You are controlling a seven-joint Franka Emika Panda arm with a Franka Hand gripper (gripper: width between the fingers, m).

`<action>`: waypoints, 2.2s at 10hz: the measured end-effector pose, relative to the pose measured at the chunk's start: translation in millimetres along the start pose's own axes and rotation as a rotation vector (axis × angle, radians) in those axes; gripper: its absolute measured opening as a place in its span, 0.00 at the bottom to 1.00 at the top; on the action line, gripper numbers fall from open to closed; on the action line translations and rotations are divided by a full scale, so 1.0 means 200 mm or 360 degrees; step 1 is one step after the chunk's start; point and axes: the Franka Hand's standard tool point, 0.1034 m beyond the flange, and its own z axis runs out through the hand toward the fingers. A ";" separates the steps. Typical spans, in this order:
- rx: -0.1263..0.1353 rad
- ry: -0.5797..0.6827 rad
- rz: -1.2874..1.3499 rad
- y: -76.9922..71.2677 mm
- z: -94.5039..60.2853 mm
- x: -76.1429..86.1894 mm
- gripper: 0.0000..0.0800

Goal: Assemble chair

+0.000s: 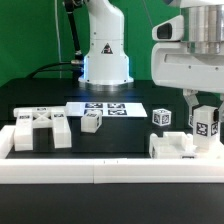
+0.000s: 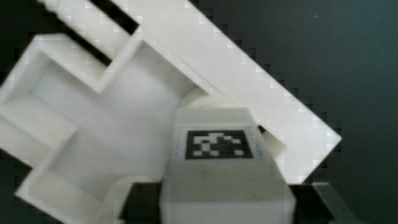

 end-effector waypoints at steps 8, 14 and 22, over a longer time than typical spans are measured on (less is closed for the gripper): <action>0.0009 -0.0011 0.0251 -0.01 -0.01 -0.01 0.60; -0.0001 -0.0009 -0.0617 -0.02 -0.01 -0.04 0.81; -0.0008 -0.0008 -0.1672 -0.01 -0.01 -0.02 0.81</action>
Offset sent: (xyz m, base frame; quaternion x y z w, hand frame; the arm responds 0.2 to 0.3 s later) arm 0.0021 0.0035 -0.0051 -0.0077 0.0013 0.2038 0.9790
